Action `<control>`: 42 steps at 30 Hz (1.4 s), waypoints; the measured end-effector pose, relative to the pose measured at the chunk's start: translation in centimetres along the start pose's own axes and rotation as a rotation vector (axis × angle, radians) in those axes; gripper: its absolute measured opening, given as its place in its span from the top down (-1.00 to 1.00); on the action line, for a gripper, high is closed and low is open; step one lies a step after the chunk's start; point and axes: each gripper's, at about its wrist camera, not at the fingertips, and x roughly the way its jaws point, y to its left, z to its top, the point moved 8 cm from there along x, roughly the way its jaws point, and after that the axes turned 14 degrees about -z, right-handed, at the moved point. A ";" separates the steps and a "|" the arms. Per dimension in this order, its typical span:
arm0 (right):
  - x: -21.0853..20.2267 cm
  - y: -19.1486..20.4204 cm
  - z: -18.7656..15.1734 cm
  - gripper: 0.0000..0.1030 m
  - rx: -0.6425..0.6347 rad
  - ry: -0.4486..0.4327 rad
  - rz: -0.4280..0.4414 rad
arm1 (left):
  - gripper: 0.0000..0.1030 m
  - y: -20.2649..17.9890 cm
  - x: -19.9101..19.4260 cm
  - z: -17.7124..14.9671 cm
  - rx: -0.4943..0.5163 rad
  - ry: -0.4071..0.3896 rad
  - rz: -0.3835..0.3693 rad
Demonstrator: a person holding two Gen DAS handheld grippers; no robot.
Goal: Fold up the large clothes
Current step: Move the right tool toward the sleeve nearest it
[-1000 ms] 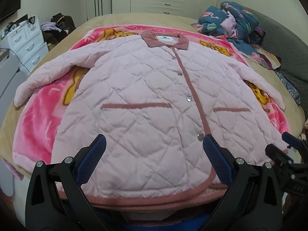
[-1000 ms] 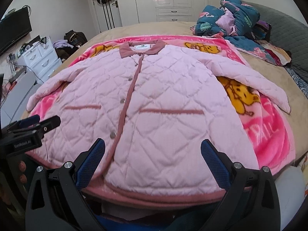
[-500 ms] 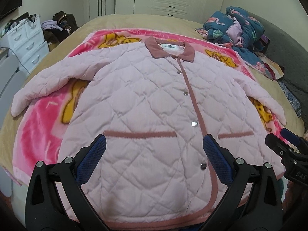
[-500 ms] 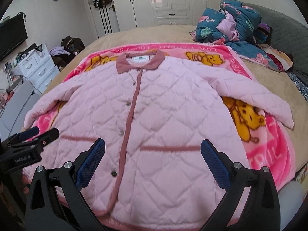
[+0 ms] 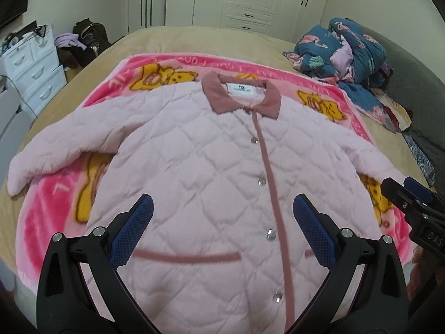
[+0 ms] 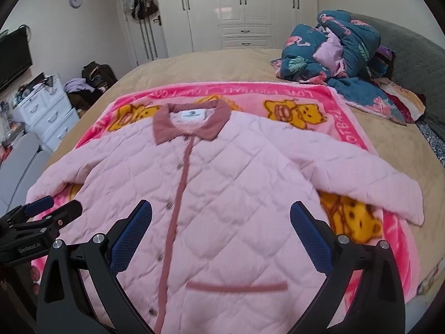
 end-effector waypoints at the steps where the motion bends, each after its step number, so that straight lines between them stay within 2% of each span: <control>1: 0.5 -0.2 0.6 -0.92 0.006 -0.001 0.000 | -0.83 0.0 0.3 0.4 -0.004 0.003 -0.004; 12: 4.1 -3.0 6.0 -0.92 0.071 -0.034 -0.026 | -0.83 -0.7 4.8 5.2 -0.008 0.025 -0.012; 21: 7.4 -7.3 7.8 -0.92 0.167 -0.027 -0.068 | -0.83 -1.7 8.4 8.6 0.012 0.015 0.015; 27: 10.6 -11.9 6.9 -0.92 0.281 0.014 -0.109 | -0.83 -2.6 12.0 9.3 0.014 0.042 0.003; 36: 15.6 -19.4 3.2 -0.92 0.470 0.110 -0.193 | -0.83 -3.5 16.9 7.8 0.037 0.114 0.017; 42: 16.8 -24.0 1.0 -0.92 0.615 0.137 -0.248 | -0.83 -4.6 19.5 6.6 0.044 0.155 0.011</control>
